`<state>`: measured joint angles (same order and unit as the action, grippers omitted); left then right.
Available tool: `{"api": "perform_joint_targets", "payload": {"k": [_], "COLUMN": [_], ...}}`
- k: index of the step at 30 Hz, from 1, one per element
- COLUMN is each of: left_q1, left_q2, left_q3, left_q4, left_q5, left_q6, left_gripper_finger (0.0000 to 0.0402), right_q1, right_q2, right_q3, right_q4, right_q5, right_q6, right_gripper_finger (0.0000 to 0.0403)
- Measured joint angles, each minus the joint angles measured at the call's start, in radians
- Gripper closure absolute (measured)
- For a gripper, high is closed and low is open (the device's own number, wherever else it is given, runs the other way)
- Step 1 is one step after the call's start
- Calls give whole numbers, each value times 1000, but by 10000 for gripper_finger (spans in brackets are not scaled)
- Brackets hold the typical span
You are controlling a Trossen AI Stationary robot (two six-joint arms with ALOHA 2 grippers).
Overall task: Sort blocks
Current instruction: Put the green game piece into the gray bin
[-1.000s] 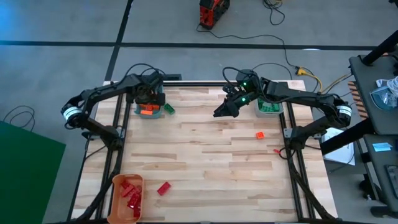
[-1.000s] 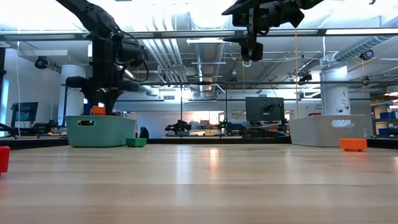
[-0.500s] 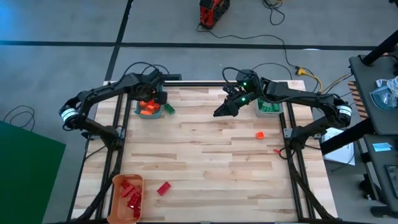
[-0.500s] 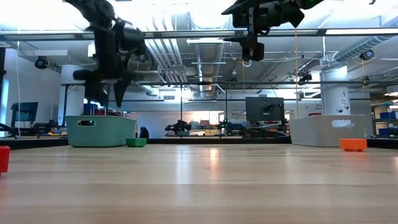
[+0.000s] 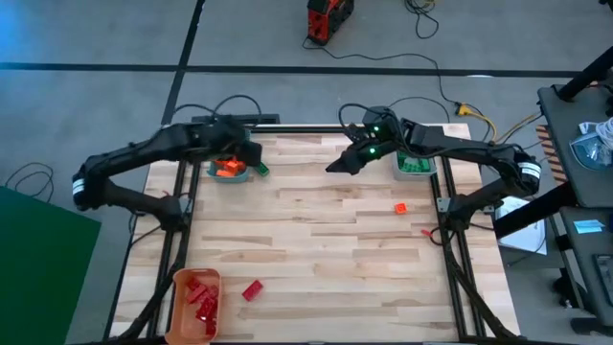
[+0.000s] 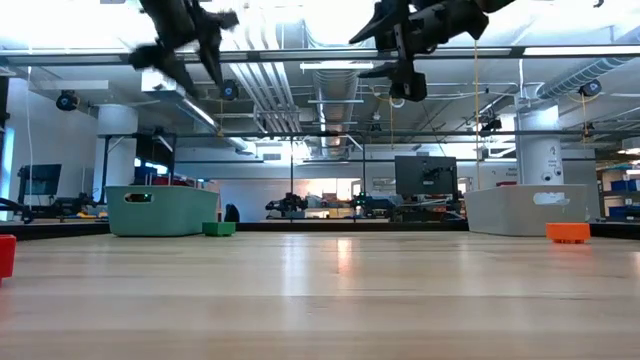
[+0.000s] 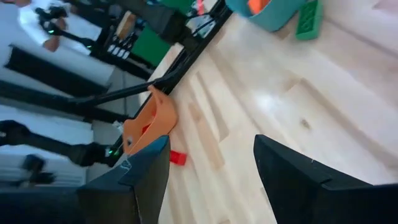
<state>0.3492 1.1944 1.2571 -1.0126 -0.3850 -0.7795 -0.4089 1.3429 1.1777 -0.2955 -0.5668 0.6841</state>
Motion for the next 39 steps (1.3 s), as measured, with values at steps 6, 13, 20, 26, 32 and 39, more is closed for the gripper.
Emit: {"api": "perform_joint_targets", "payload": {"k": [6, 13, 20, 26, 32, 39], "left_q1": [-51, -65, -65, -64, -64, -64], "left_q2": [-123, -213, -269, -296, -309, -321], "left_q3": [92, 214, 240, 238, 238, 237], "left_q4": [2, 4, -1, -57, -87, -89], "left_q5": [-46, -81, -81, -86, -104, -104], "left_q6": [36, 102, 169, 180, 184, 184], "left_gripper_finger": [174, 174, 174, 174, 174, 174], "right_q1": [10, 16, 47, 51, 83, 147], "right_q2": [76, 242, 450, 586, 694, 811], "right_q3": [149, 362, 554, 684, 788, 799], "right_q4": [-133, -202, -194, -199, -181, -1], "right_q5": [145, 244, 428, 449, 562, 570], "right_q6": [-111, -218, -386, -417, -615, -859], "right_gripper_finger": [181, 181, 181, 181, 181, 182]}}
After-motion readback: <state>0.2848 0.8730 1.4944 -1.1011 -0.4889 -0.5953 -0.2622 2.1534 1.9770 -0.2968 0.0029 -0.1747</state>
